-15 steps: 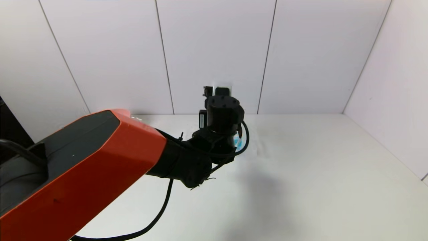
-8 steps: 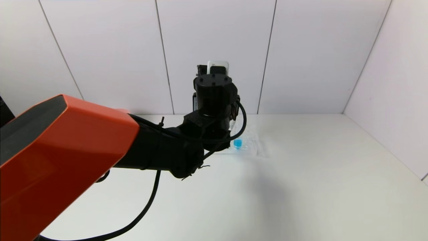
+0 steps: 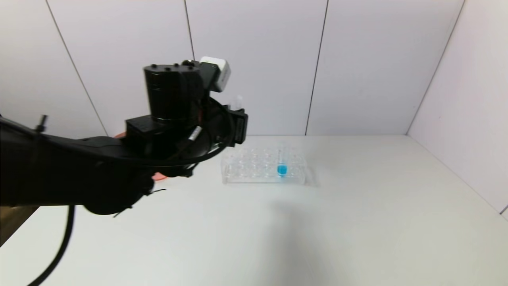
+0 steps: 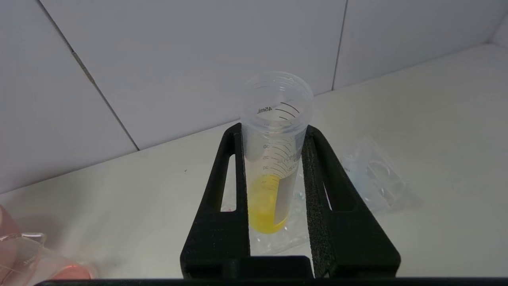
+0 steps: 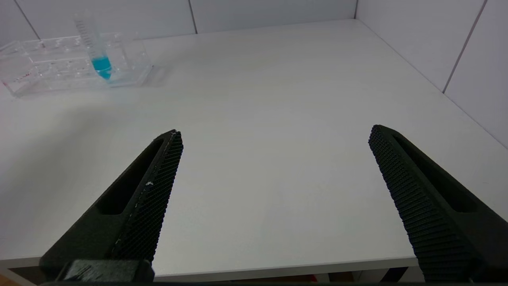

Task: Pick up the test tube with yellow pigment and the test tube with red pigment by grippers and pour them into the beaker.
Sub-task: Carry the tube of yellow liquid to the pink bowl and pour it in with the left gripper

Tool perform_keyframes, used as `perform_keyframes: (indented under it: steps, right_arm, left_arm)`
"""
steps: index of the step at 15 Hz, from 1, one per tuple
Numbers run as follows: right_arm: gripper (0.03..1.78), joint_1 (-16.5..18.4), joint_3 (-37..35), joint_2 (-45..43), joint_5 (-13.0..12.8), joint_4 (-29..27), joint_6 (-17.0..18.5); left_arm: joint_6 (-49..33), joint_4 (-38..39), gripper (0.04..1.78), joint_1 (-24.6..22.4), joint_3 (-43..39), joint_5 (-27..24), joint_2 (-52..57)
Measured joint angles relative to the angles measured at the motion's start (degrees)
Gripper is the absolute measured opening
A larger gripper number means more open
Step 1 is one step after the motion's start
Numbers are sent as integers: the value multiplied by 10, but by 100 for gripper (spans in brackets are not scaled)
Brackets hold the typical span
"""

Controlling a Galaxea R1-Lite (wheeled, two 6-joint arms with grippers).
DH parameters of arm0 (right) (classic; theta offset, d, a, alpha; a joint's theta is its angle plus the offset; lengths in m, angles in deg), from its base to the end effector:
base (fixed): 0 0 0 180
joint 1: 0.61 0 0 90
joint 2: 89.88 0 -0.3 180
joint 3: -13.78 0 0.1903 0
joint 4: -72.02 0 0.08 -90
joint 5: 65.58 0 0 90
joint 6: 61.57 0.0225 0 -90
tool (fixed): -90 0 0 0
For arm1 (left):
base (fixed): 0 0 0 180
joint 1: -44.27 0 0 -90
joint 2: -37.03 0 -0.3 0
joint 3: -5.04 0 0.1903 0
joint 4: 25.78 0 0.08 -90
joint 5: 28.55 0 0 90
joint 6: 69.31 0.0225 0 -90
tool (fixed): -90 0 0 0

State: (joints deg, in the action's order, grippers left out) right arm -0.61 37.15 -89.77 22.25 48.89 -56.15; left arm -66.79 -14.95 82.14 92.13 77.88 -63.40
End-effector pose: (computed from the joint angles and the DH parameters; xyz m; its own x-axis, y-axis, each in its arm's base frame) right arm -0.0227 -0.0009 0.0760 0.9993 -0.0379 0.0023 0.0375 0.9948 0.0945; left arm 0.2731 -0.2043 0.2467 0.9301 -0.3650 -0.0420 0.3669 0.9286 0.0563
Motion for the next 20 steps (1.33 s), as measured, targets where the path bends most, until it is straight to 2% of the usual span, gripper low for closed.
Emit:
perform_keyframes:
  steps: [2,6,10,12,13,15,18,20]
  right_arm:
    - [171,0,0,0,0,0,0]
    - [171,0,0,0,0,0,0]
    - [171,0,0,0,0,0,0]
    - [171,0,0,0,0,0,0]
    - [171,0,0,0,0,0,0]
    - [171,0,0,0,0,0,0]
    - [171,0,0,0,0,0,0]
    - [171,0,0,0,0,0,0]
  left_arm:
    - [1,-40,42,-77,-56,-114,72]
    - [14,-111,42,-270,-130,-335,180]
    - [60,-134,42,-484,-167,-526,217]
    - [90,-138,42,-576,-173,-608,207]
    - [109,-138,42,-608,-174,-633,193]
    - [150,-139,42,-648,-167,-651,155]
    - [173,-147,42,-667,-125,-653,97]
    - [182,-190,42,-666,-75,-652,66]
